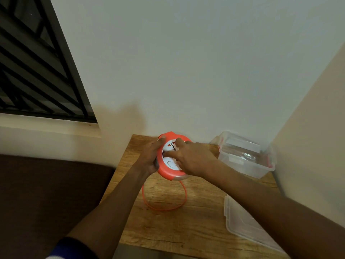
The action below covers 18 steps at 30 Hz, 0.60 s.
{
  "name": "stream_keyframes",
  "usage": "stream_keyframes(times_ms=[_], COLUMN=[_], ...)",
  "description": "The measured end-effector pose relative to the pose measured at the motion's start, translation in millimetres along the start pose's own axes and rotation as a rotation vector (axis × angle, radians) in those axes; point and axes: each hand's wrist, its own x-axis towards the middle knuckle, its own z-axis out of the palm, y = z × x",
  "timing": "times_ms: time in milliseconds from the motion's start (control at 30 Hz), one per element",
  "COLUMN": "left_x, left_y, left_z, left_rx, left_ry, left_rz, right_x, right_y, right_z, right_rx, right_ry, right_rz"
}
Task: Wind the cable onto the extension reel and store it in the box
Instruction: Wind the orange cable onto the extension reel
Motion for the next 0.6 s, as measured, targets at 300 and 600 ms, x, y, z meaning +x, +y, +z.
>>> stream_keyframes(times_ms=[300, 600], left_x=[-5, -5], left_y=[-4, 3], left_z=[-4, 6], left_rx=[0.048, 0.032], left_ry=[-0.04, -0.025], left_rz=[-0.02, 0.118], right_x=[1, 5], right_y=[4, -10], right_z=[-4, 11], right_rx=[-0.2, 0.072], right_ry=[-0.065, 0.186], right_rz=[-0.137, 0.281])
